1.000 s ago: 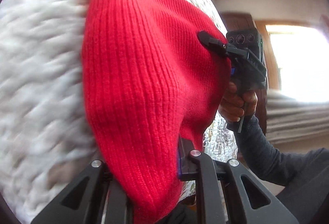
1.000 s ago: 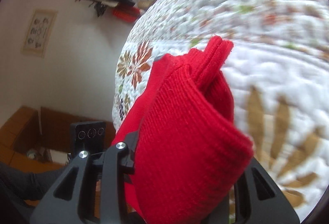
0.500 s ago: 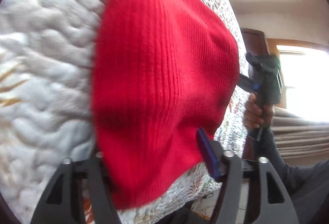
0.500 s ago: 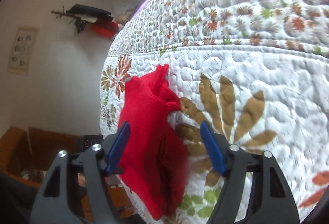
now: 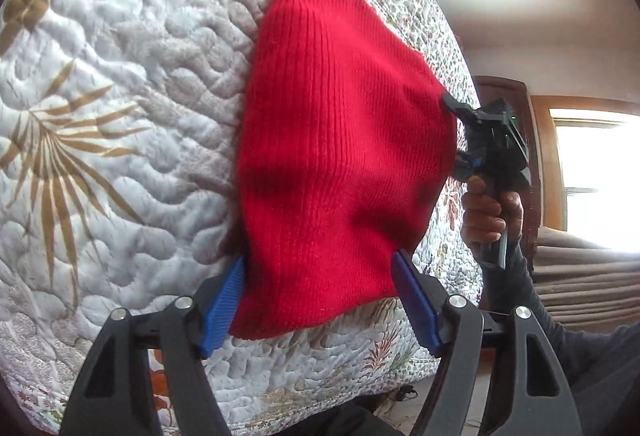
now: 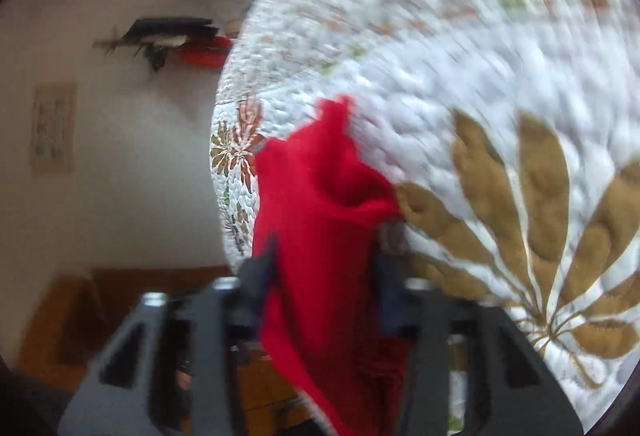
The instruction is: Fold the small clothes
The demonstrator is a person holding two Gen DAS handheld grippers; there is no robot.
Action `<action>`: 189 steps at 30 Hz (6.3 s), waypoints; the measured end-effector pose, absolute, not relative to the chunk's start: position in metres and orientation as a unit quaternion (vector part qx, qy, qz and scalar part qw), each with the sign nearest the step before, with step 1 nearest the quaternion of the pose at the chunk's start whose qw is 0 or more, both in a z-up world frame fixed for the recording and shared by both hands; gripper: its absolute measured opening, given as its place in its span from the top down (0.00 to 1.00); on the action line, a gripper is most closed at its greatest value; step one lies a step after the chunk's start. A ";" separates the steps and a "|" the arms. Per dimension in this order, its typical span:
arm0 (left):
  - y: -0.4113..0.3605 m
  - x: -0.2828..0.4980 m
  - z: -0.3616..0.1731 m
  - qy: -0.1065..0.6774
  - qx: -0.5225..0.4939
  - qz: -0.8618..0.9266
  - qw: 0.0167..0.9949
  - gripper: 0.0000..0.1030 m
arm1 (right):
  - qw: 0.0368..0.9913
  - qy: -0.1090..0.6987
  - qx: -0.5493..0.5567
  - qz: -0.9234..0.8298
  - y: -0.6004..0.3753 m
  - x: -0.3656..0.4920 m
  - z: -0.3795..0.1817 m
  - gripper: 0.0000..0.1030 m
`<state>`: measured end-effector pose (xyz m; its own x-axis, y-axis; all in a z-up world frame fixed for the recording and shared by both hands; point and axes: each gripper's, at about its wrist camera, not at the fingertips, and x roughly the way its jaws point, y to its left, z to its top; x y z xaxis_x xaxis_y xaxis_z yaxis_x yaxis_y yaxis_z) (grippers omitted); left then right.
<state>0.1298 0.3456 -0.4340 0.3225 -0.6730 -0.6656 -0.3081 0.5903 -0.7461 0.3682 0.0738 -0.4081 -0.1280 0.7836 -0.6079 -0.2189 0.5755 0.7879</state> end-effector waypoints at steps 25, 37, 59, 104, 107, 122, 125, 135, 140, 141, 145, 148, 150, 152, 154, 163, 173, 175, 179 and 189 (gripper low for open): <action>0.337 0.133 -0.405 0.572 -0.393 -0.142 0.706 0.29 | 0.722 0.554 0.124 0.396 0.062 0.357 -0.366 0.95; 0.368 0.145 -0.348 0.500 -0.404 -0.162 0.749 0.31 | 0.707 0.578 0.175 0.368 0.046 0.356 -0.363 0.81; 0.363 0.180 -0.414 0.493 -0.451 -0.248 0.702 0.42 | 0.618 0.660 0.159 0.396 0.071 0.292 -0.415 1.00; 0.330 0.011 -0.121 0.539 -0.205 -0.040 0.816 0.04 | 0.816 0.561 -0.022 0.137 0.083 0.093 -0.115 0.05; 0.310 -0.002 -0.095 0.531 -0.208 -0.043 0.820 0.04 | 0.823 0.549 -0.041 0.138 0.081 0.080 -0.085 0.04; 0.265 -0.038 -0.047 0.505 -0.203 -0.056 0.837 0.04 | 0.847 0.511 -0.051 0.135 0.066 0.040 -0.020 0.03; 0.267 -0.045 -0.046 0.501 -0.205 -0.055 0.839 0.04 | 0.846 0.512 -0.059 0.136 0.070 0.033 -0.022 0.03; 0.274 -0.052 -0.049 0.498 -0.202 -0.058 0.841 0.04 | 0.850 0.503 -0.082 0.135 0.089 0.018 -0.021 0.04; 0.278 -0.053 -0.049 0.496 -0.201 -0.058 0.843 0.04 | 0.845 0.510 -0.086 0.134 0.094 0.016 -0.025 0.06; 0.279 -0.053 -0.050 0.495 -0.202 -0.058 0.843 0.04 | 0.845 0.511 -0.086 0.134 0.095 0.016 -0.025 0.06; 0.282 -0.053 -0.050 0.497 -0.203 -0.060 0.842 0.04 | 0.847 0.508 -0.086 0.134 0.099 0.016 -0.022 0.06; 0.283 -0.053 -0.049 0.497 -0.202 -0.062 0.842 0.04 | 0.849 0.504 -0.087 0.135 0.101 0.015 -0.019 0.05; 0.285 -0.053 -0.049 0.496 -0.202 -0.062 0.842 0.04 | 0.848 0.505 -0.087 0.135 0.102 0.015 -0.019 0.05; 0.285 -0.053 -0.049 0.497 -0.202 -0.062 0.842 0.04 | 0.847 0.507 -0.087 0.136 0.103 0.014 -0.019 0.05; 0.286 -0.054 -0.049 0.497 -0.201 -0.062 0.842 0.04 | 0.847 0.506 -0.087 0.136 0.104 0.014 -0.019 0.05; 0.287 -0.059 -0.048 0.500 -0.193 -0.063 0.842 0.04 | 0.850 0.502 -0.085 0.135 0.105 0.010 -0.016 0.05; 0.284 -0.061 -0.046 0.499 -0.187 -0.064 0.843 0.04 | 0.853 0.498 -0.083 0.133 0.103 0.009 -0.013 0.04; 0.283 -0.061 -0.046 0.499 -0.185 -0.065 0.844 0.04 | 0.853 0.498 -0.082 0.132 0.103 0.010 -0.012 0.04; 0.283 -0.061 -0.044 0.499 -0.184 -0.065 0.845 0.04 | 0.855 0.495 -0.081 0.132 0.103 0.010 -0.011 0.04; 0.283 -0.062 -0.044 0.498 -0.182 -0.061 0.846 0.04 | 0.857 0.492 -0.082 0.130 0.103 0.009 -0.010 0.03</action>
